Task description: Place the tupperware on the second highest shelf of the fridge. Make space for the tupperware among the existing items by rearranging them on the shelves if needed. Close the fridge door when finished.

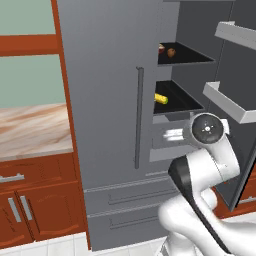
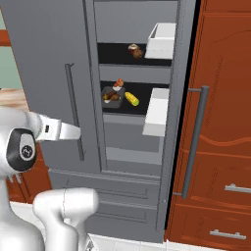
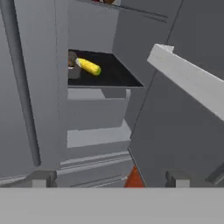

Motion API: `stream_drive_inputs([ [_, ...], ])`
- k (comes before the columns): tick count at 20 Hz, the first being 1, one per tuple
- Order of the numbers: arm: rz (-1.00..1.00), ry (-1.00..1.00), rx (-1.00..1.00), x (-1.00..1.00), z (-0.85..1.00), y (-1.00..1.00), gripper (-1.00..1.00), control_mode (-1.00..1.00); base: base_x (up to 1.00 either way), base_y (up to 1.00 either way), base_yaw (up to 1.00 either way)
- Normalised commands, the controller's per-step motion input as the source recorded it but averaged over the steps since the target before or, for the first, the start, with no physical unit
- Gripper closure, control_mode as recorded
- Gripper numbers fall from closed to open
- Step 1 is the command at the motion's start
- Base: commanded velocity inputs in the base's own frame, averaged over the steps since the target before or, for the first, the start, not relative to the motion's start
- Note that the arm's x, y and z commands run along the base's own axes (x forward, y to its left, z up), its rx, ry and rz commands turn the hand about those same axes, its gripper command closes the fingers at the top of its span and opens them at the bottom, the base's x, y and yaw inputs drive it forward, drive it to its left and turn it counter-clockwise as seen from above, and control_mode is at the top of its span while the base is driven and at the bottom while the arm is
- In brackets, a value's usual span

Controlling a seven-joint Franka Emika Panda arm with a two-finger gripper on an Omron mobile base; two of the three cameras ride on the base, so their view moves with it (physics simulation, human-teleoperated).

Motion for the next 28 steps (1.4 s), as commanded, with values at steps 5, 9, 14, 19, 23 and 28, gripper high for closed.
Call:
stream_drive_inputs([
  [5, -0.01, -0.20, 0.58, -1.00, -0.04, -0.99, -1.00, -1.00, 0.00, 0.00, 0.00],
  [9, -0.04, -0.15, 0.49, -0.71, -0.35, -0.96, -1.00, -1.00, 0.00, 0.00, 0.00],
  [14, -0.02, -0.12, 0.45, -0.04, -0.55, -1.00, -1.00, -1.00, 0.00, 0.00, 0.00],
  [19, -0.03, -0.18, 0.39, -0.01, -0.85, -0.96, -1.00, -1.00, 0.00, 0.00, 0.00],
  [23, -0.04, -0.13, 0.32, 0.02, -0.47, -0.96, -1.00, -1.00, 0.00, 0.00, 0.00],
  [28, -0.01, -0.01, 0.22, 0.17, -0.24, -0.97, -1.00, -1.00, 0.00, 0.00, 0.00],
])
